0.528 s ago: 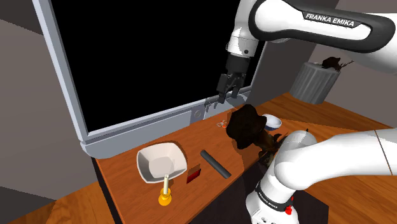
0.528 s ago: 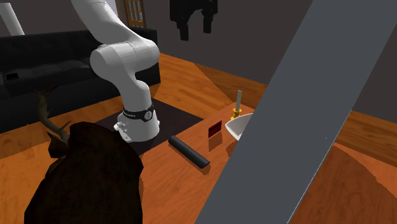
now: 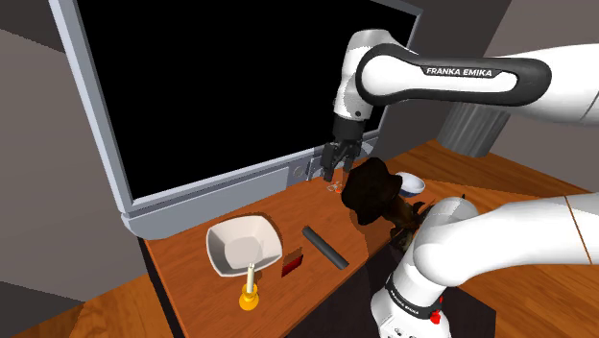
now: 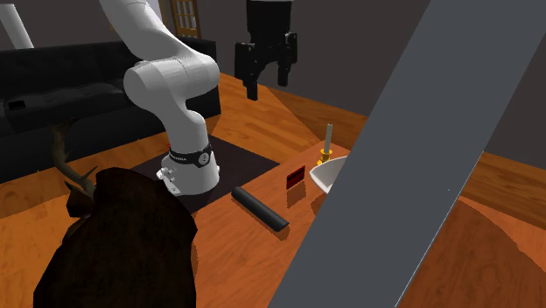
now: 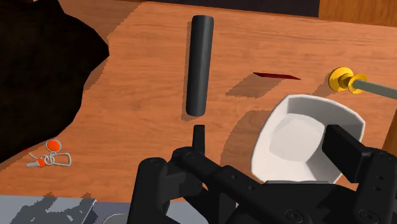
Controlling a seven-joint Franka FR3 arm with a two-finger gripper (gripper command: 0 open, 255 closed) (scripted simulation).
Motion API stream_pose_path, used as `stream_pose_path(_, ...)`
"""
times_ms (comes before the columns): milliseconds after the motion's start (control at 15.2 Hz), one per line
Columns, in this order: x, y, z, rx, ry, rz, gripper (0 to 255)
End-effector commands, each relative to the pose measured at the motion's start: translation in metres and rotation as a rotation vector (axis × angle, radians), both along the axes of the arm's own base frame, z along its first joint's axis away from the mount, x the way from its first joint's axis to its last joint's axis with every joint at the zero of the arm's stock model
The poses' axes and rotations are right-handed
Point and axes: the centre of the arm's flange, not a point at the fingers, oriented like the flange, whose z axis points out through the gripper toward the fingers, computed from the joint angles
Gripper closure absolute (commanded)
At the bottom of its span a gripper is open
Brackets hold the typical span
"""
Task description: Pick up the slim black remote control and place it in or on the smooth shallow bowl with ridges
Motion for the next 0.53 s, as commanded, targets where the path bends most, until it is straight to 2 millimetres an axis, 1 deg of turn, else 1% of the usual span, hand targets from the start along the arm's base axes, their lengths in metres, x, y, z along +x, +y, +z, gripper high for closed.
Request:
stream_pose_path(0, 0.004, -0.002, -0.026, -0.002, 0.014, -0.009, 0)
stream_pose_path(462, 0.008, -0.013, -0.118, -0.009, 0.066, -0.041, 0)
